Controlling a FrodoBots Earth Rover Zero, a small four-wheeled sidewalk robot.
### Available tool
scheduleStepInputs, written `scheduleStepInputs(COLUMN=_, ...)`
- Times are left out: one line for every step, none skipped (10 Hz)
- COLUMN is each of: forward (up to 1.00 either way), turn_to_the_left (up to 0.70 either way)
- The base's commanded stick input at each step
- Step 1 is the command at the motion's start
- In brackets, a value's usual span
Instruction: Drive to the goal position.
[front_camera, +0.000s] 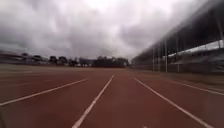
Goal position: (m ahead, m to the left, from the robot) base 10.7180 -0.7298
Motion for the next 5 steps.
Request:
scheduleStepInputs(forward=0.70, turn_to_the_left=0.00)
scheduleStepInputs(forward=0.70, turn_to_the_left=0.00)
scheduleStepInputs(forward=0.70, turn_to_the_left=0.00)
scheduleStepInputs(forward=0.70, turn_to_the_left=0.00)
scheduleStepInputs(forward=0.70, turn_to_the_left=0.00)
